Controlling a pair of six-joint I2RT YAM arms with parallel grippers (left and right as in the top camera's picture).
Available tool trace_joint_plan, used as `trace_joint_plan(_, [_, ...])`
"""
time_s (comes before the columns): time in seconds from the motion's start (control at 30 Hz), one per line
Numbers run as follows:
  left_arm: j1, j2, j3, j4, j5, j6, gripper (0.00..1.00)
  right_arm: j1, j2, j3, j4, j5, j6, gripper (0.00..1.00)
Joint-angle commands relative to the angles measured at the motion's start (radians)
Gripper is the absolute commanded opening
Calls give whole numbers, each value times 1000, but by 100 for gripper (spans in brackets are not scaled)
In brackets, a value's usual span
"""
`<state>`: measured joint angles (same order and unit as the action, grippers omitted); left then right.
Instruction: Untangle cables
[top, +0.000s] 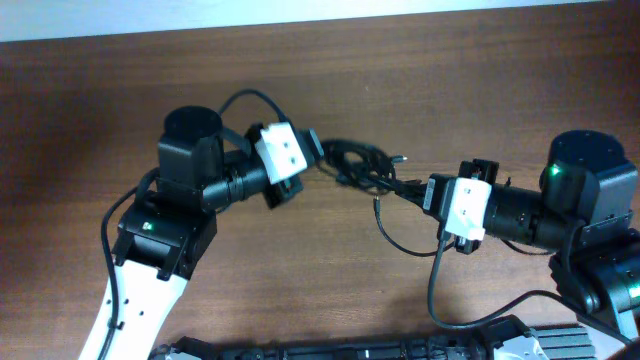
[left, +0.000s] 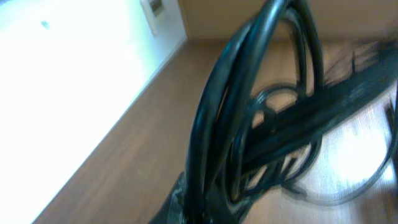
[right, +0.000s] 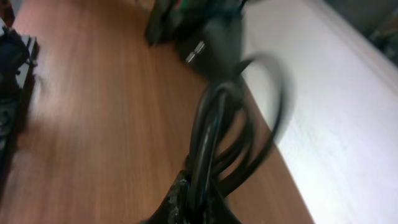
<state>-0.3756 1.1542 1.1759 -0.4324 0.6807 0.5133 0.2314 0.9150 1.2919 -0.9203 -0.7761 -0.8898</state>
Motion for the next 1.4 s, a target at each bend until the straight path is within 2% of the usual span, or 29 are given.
trace_joint_plan(0.0, [0, -6, 18, 137, -60, -388, 0, -5, 1, 3, -35, 116, 7, 4])
trace_joint_plan(0.03, [7, -6, 18, 166, -76, -453, 0, -5, 1, 3, -46, 140, 7, 4])
trace_joint_plan(0.07, [32, -6, 18, 213, -75, -577, 0, -5, 1, 3, -62, 177, 7, 4])
trace_joint_plan(0.27, [117, -6, 18, 173, -76, -870, 0, -5, 1, 3, -50, 233, 11, 4])
trace_joint_plan(0.33, [141, -6, 18, 105, -76, -926, 0, -5, 1, 3, 6, 275, 85, 4])
trace_joint_plan(0.57, [145, -6, 18, -134, -80, -929, 0, -5, 1, 3, 238, 348, 320, 4])
trace_joint_plan(0.83, [145, -4, 18, -307, -130, -929, 0, -5, 1, 3, 364, 348, 417, 4])
trace_joint_plan(0.9, [145, -4, 18, -343, -140, -927, 28, -5, 1, 3, 364, 348, 417, 4])
trace_joint_plan(0.93, [145, -4, 18, -352, -140, -901, 38, -5, 1, 3, 364, 348, 418, 4])
trace_joint_plan(0.97, [145, -4, 18, -359, -139, -856, 67, -5, 1, 3, 364, 347, 417, 4])
trace_joint_plan(1.03, [145, -4, 18, -364, -139, -728, 99, -5, 1, 3, 362, 346, 417, 4])
trace_joint_plan(1.1, [145, -4, 18, -364, -138, -581, 99, -5, 1, 3, 357, 339, 417, 4])
trace_joint_plan(1.2, [144, -4, 18, -362, -116, -277, 99, -5, 1, 3, 348, 314, 417, 4])
trace_joint_plan(1.3, [135, -4, 18, -362, -116, -124, 99, -5, 1, 3, 347, 213, 399, 4])
trace_joint_plan(1.37, [119, -4, 18, -362, -111, -2, 99, -5, 1, 3, 333, 104, 339, 4])
